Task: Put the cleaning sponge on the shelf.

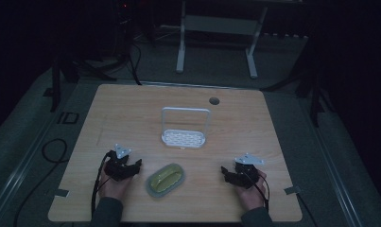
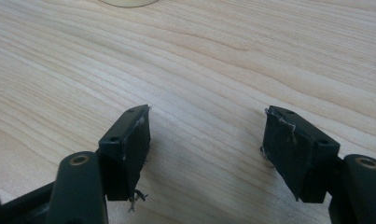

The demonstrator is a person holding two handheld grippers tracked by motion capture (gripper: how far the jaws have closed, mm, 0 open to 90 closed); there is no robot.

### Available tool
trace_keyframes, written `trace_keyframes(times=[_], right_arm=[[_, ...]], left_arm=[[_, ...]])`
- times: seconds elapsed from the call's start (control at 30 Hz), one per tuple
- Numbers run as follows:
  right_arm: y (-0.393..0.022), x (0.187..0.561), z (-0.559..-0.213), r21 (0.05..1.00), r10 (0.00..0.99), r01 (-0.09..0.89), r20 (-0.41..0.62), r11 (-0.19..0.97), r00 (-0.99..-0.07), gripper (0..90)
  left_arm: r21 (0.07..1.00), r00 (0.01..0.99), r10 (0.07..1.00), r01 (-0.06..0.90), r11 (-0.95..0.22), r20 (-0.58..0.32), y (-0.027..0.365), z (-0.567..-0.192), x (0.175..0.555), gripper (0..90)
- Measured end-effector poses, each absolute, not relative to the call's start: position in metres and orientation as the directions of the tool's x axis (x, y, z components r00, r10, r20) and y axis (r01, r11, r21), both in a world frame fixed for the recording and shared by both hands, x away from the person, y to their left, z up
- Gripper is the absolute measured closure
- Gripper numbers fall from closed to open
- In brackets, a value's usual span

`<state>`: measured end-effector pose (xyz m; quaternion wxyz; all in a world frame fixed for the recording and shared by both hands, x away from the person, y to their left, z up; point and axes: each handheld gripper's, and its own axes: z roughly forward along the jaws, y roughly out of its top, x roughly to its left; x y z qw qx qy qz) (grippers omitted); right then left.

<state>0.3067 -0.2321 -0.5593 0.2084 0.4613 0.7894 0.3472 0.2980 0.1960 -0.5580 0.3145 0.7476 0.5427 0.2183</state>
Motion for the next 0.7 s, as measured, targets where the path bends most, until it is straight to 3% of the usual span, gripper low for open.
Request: trace_keyframes(times=[0.7], right_arm=[[-0.232, 0.307, -0.559, 0.740, 0.872, 0.584, -0.008, 0.334, -0.489, 31.2]], left_arm=[[0.720, 0.493, 0.860, 0.644, -0.259, -0.132, 0.182, -0.525, 0.287, 65.7]])
